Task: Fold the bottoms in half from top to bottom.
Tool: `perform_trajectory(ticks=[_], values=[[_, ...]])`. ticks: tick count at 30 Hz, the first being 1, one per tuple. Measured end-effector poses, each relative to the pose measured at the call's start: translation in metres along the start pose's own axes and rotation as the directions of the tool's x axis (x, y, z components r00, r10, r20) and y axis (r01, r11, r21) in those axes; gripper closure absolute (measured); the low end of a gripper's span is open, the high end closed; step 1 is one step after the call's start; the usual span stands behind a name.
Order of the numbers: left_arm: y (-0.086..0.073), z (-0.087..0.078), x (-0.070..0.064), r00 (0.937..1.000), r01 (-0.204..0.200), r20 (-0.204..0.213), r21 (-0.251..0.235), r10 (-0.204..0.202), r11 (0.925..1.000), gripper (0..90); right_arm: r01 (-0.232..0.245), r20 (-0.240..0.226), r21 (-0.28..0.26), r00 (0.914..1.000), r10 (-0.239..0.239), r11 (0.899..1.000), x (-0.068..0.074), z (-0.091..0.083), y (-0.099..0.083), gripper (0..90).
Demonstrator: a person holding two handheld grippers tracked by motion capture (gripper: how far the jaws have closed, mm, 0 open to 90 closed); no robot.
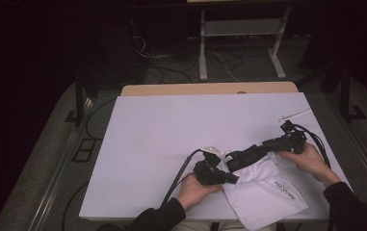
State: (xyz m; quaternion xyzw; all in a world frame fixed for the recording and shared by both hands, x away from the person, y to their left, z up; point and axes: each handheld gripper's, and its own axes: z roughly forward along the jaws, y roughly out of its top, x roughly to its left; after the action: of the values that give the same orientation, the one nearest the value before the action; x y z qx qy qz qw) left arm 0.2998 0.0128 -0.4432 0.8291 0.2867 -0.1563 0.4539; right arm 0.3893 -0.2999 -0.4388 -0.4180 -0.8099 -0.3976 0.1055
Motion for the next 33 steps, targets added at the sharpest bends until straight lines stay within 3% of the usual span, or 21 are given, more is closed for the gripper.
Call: perform_trajectory(ticks=[8,19,33], values=[[0.0,0.001,-0.001,1.0,-0.005,0.001,0.002,0.005,1.0,87.9,-0.009,-0.022,0.021,0.9997,0.01,1.0,-0.004,0.007,0.006,33.5],[-0.001,0.003,-0.003,0.9998,-0.016,0.011,0.012,0.016,0.9998,87.8,0.013,-0.05,0.049,0.9987,-0.01,0.999,-0.002,0.017,0.009,33.6],[-0.001,0.004,-0.003,0.9998,-0.017,0.013,0.015,0.016,0.9998,87.7,0.069,-0.062,0.014,0.9957,-0.068,0.998,0.004,0.013,0.008,50.4]])
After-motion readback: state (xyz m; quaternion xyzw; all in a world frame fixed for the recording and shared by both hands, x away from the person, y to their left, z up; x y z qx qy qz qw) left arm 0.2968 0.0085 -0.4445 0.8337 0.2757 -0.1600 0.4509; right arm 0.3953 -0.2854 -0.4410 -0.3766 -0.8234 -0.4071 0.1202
